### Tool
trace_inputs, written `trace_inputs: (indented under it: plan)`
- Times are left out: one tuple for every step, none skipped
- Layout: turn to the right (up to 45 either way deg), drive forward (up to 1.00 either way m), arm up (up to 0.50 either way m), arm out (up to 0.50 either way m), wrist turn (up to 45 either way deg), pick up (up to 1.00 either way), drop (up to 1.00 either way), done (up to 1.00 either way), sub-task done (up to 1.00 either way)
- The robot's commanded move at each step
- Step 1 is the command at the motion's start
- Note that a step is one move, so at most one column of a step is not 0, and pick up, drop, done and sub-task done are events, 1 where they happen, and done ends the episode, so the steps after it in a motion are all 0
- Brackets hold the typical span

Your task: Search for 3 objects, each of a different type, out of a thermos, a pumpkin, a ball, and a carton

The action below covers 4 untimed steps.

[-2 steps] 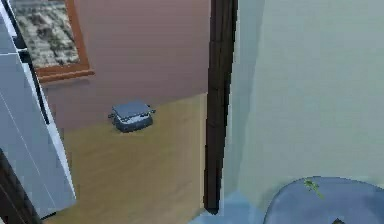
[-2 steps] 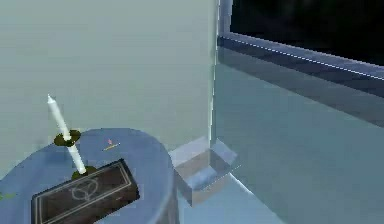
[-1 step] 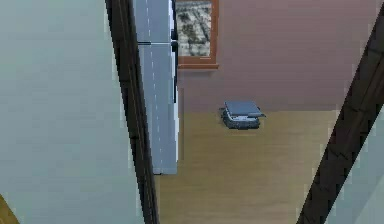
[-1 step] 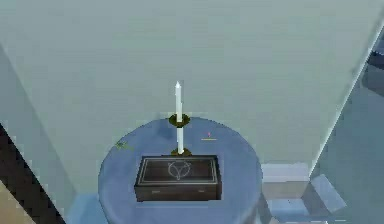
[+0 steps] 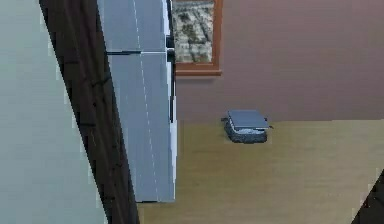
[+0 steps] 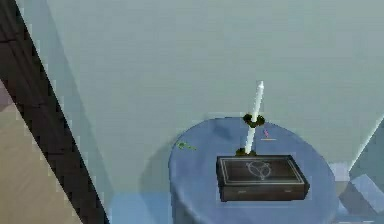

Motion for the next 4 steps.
trace_inputs:
  plan:
    - [27.0,0.0,0.0,0.0,0.0,0.0,0.0,0.0,0.0]
    - [0.0,1.0,0.0,0.0,0.0,0.0,0.0,0.0,0.0]
    - [0.0,0.2,0.0,0.0,0.0,0.0,0.0,0.0,0.0]
    - [45.0,0.0,0.0,0.0,0.0,0.0,0.0,0.0,0.0]
